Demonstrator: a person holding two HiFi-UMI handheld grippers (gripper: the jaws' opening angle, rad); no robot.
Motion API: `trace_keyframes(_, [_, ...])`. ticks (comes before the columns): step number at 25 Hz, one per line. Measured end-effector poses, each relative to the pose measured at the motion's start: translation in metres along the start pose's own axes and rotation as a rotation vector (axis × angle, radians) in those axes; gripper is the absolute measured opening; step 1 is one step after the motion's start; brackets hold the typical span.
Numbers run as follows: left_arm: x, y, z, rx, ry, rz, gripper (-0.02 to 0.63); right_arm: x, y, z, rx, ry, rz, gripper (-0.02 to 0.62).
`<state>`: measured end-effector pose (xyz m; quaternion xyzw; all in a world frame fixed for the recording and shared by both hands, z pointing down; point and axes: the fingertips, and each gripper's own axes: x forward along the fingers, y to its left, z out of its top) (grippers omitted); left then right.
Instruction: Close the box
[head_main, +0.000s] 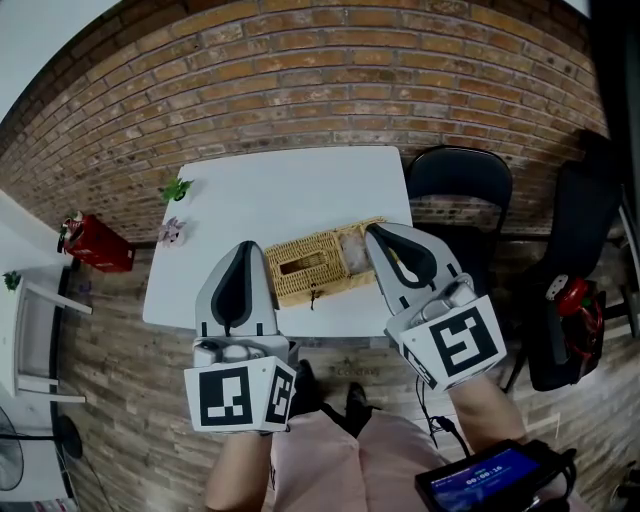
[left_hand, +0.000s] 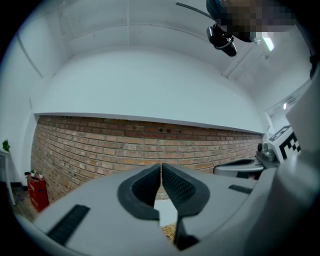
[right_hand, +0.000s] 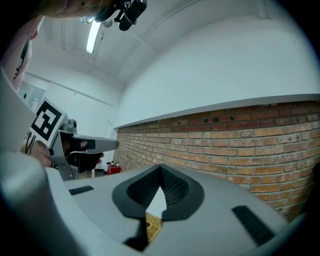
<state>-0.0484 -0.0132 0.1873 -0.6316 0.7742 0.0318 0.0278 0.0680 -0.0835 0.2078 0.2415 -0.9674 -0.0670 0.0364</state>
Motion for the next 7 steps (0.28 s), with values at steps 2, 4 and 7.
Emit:
trace_keyframes(2, [0.0002, -0.0010, 0.0000, 0.005, 0.001, -0.002, 0.018, 0.0004, 0.0005, 0.0004, 0.000, -0.001, 0.003, -0.002])
trace_keyframes(4, [0.0007, -0.0020, -0.0002, 0.010, 0.001, -0.004, 0.018, 0.0012, 0.0011, 0.0012, 0.000, -0.005, 0.006, -0.002])
trace_keyframes(7, [0.0019, -0.0028, -0.0006, 0.015, 0.001, -0.006, 0.018, 0.0025, 0.0017, 0.0019, -0.002, -0.009, 0.011, -0.002])
